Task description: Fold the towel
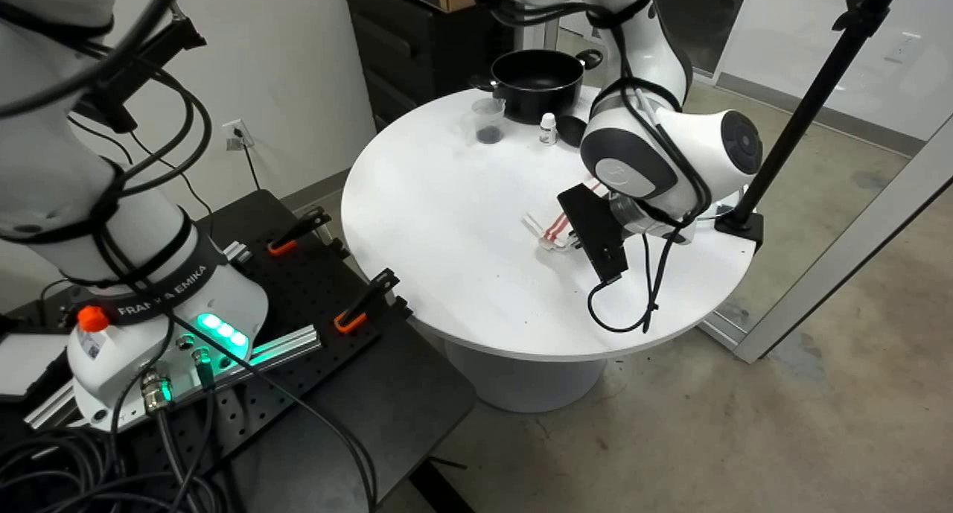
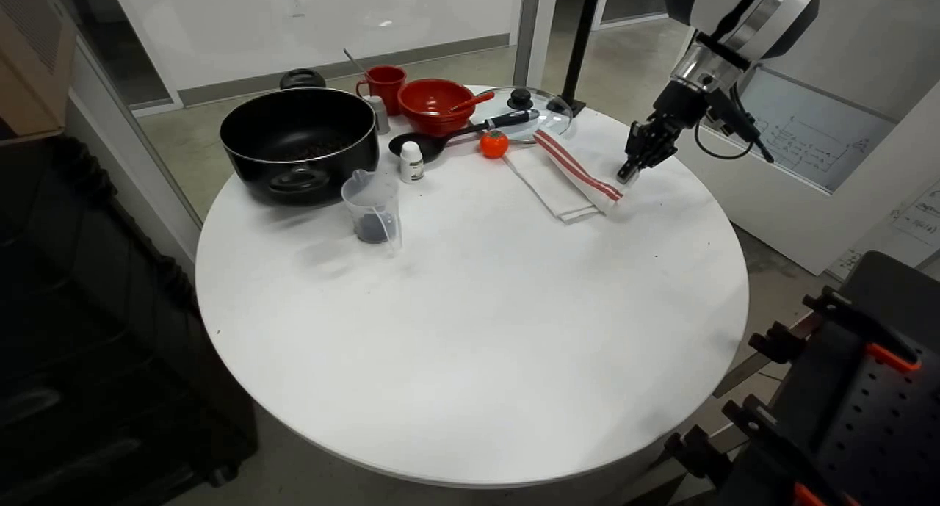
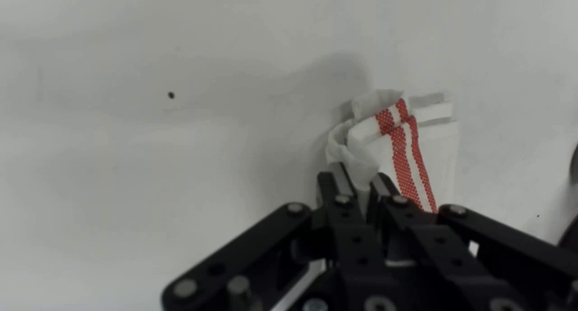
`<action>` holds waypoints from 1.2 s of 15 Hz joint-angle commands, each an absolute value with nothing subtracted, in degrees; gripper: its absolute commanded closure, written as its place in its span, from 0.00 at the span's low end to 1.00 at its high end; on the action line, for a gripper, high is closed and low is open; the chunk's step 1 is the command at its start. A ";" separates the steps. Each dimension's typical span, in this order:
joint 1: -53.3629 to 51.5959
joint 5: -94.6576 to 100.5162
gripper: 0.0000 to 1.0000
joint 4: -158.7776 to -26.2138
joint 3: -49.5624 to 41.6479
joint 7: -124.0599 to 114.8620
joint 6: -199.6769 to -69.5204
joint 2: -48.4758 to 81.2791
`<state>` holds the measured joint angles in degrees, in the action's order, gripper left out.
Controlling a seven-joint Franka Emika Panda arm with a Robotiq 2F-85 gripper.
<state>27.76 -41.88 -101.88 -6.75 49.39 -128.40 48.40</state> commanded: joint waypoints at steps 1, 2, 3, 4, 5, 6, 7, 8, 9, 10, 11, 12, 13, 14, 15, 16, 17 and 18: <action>26.86 -38.15 0.98 -101.28 -7.39 45.85 -131.63 48.28; 25.54 -36.00 0.98 -102.62 -7.73 45.30 -133.98 47.64; 24.78 -34.26 0.98 -104.05 -7.28 45.33 -136.60 46.87; 24.19 -32.58 0.98 -105.75 -6.37 45.66 -139.12 45.83; 23.88 -31.36 0.98 -107.74 -4.99 46.72 -141.74 44.52; 23.61 -30.54 0.98 -110.11 -3.24 47.87 -144.60 42.95; 23.42 -29.79 0.98 -112.04 -1.64 48.46 -147.21 41.78; 23.46 -29.32 0.98 -114.21 0.36 49.14 -149.69 40.34; 23.61 -28.87 0.98 -116.40 2.36 49.70 -151.90 38.85; 24.02 -28.99 0.98 -118.30 4.56 50.36 -154.26 37.53; 24.30 -29.06 0.98 -120.25 6.58 50.97 -155.93 36.02; 25.03 -29.42 0.98 -121.85 8.54 51.89 -157.26 34.83; 25.57 -29.61 0.98 -123.05 10.19 52.48 -157.91 33.76; 26.38 -30.04 0.98 -124.34 11.75 53.29 -158.54 32.78; 26.69 -29.69 0.98 -124.76 12.45 53.57 -157.87 32.26; 26.85 -29.15 0.98 -125.40 12.51 53.50 -156.42 31.52; 26.86 -28.73 0.98 -125.69 12.31 53.52 -155.28 31.08; 26.57 -27.83 0.98 -125.97 11.33 53.10 -153.96 30.79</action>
